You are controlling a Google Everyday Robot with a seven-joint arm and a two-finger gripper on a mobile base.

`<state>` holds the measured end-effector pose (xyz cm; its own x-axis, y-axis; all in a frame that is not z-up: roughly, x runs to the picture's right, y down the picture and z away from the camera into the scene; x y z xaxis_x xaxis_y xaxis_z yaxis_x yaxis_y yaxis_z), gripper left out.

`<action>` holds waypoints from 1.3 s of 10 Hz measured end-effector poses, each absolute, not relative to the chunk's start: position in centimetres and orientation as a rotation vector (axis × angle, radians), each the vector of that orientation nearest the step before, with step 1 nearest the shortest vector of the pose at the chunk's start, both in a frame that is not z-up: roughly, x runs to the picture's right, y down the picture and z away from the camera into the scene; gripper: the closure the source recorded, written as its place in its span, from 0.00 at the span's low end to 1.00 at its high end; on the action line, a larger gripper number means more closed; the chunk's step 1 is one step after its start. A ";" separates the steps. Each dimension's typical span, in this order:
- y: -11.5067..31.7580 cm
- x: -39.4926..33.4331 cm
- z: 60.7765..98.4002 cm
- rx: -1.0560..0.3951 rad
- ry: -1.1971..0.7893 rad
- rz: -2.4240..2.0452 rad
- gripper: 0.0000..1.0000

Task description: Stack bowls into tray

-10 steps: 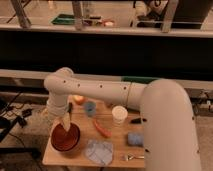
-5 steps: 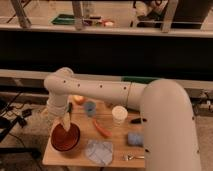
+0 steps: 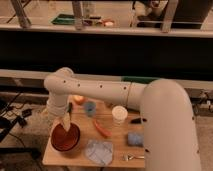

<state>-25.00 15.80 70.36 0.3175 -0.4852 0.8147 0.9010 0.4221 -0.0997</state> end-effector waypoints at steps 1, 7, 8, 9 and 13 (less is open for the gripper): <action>15.8 -25.0 70.3 -0.616 -0.789 -0.987 0.20; 16.0 -22.1 68.3 -0.614 -0.700 -0.884 0.20; 16.6 -21.7 67.6 -0.618 -0.684 -0.866 0.20; 17.2 -21.7 66.9 -0.622 -0.674 -0.860 0.20; 20.0 -21.0 64.3 -0.658 -0.630 -0.842 0.20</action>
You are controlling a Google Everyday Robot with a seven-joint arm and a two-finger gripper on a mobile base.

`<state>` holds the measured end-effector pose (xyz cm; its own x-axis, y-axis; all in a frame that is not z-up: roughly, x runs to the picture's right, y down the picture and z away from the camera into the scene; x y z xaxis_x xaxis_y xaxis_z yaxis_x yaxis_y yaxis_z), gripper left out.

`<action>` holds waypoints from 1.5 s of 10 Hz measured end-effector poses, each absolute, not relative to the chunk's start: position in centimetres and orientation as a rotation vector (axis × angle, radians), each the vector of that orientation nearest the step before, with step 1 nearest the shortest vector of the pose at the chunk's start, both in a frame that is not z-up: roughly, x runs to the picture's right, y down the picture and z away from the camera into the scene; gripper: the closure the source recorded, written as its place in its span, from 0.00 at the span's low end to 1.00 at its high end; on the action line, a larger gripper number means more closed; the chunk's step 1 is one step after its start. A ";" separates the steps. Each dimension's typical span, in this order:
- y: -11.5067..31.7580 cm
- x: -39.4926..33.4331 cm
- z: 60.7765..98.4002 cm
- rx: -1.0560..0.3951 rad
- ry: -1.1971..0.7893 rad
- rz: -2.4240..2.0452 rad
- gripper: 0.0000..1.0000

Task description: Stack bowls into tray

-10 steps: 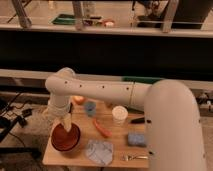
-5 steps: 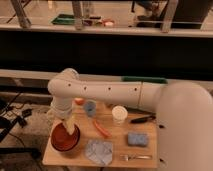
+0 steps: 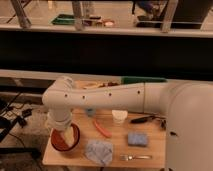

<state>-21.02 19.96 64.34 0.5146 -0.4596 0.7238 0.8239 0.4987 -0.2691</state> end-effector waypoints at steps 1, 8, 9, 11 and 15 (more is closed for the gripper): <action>20.0 -21.0 64.3 -0.658 -0.631 -0.842 0.20; 21.2 -20.5 64.5 -0.665 -0.625 -0.816 0.20; 21.9 -20.1 64.5 -0.666 -0.623 -0.803 0.20; 24.0 -19.4 64.6 -0.664 -0.631 -0.769 0.20; 26.5 -18.3 67.4 -0.604 -0.688 -0.672 0.20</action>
